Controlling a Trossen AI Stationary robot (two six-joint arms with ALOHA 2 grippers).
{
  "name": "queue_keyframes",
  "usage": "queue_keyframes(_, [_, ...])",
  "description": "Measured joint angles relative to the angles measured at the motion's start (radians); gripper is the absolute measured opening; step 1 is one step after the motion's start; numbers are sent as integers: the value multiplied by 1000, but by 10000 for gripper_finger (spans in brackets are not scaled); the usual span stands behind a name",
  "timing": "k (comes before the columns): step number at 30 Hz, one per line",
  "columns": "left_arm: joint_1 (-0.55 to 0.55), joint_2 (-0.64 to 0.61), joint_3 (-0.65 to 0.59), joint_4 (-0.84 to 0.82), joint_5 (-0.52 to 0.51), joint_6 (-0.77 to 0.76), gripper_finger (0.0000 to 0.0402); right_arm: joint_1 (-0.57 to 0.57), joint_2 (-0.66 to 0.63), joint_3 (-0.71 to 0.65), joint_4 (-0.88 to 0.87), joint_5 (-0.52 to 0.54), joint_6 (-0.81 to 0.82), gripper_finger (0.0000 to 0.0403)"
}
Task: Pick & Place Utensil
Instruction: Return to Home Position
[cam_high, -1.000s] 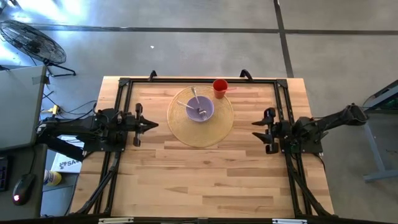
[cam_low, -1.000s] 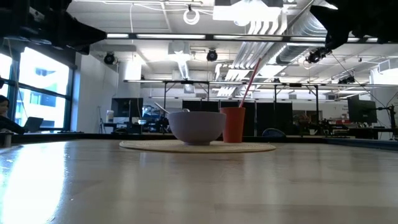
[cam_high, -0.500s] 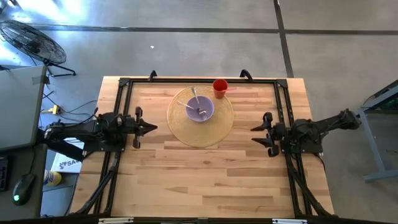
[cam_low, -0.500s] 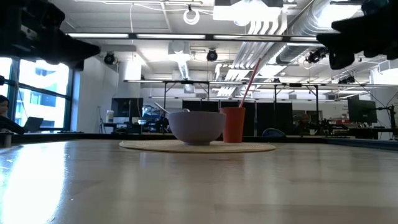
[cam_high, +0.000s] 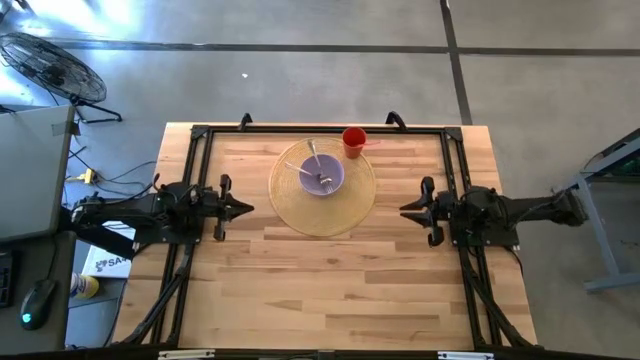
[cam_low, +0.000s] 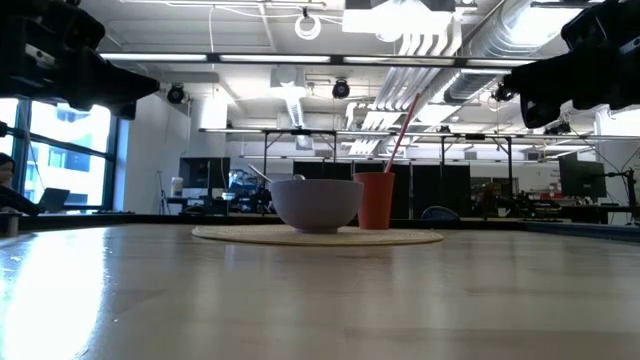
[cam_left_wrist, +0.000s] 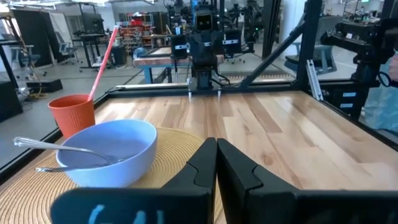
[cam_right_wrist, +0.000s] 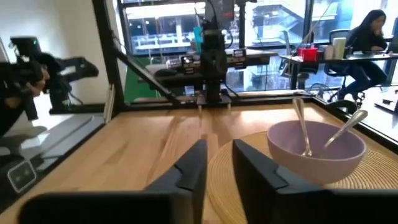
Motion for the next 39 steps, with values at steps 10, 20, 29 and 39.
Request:
queue_keyframes(10, [0,8,-2,0,-1,0,7,-60,0,0,-14,-29,13,7])
queue_keyframes(20, [0,8,-3,-1,-3,-1,7,-59,1,0,-57,-26,84,3])
queue_keyframes(29, [0,8,-3,-1,-4,-1,7,-59,1,0,-58,-10,87,8])
queue_keyframes(39, [0,8,-3,-1,-4,-1,7,-59,1,-1,-58,-10,87,12])
